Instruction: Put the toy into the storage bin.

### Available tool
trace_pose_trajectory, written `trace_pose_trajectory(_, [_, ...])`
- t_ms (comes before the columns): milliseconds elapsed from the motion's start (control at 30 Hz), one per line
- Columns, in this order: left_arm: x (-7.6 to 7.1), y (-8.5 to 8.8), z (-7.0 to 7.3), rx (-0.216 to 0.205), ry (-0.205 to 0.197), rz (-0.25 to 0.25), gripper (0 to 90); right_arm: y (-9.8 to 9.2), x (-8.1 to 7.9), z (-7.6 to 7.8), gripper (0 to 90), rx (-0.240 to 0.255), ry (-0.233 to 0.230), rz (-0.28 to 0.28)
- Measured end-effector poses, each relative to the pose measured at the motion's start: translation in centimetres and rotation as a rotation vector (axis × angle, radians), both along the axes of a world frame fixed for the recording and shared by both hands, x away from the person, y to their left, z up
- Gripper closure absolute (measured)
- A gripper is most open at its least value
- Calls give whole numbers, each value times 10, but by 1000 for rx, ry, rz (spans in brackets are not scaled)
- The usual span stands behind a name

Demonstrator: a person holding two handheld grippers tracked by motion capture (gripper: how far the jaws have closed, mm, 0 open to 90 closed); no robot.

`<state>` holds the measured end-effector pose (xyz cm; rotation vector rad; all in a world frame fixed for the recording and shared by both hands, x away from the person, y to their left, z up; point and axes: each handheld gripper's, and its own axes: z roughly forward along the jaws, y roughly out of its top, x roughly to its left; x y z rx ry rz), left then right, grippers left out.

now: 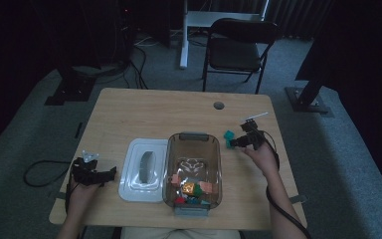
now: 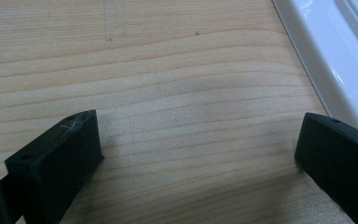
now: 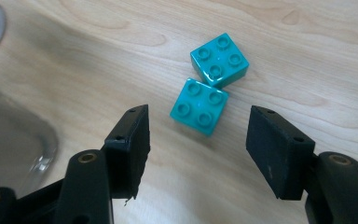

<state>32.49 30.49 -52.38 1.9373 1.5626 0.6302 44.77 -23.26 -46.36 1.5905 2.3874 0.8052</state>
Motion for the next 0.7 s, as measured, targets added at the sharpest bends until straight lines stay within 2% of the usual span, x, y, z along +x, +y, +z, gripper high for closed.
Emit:
trace_pose_trajectory(200, [0,0,0,0,0,0,9,9,11,-15,389,-27,26,-21])
trace_pose_trajectory(500, [0,0,0,0,0,0,9,17,18,-25,435,-52,44,-19])
trace_pose_trajectory(600, [0,0,0,0,0,0,9,21,19,-28,477,-116,47,13])
trace_pose_trajectory(700, [0,0,0,0,0,0,9,22,20,-29,498,-117,49,12])
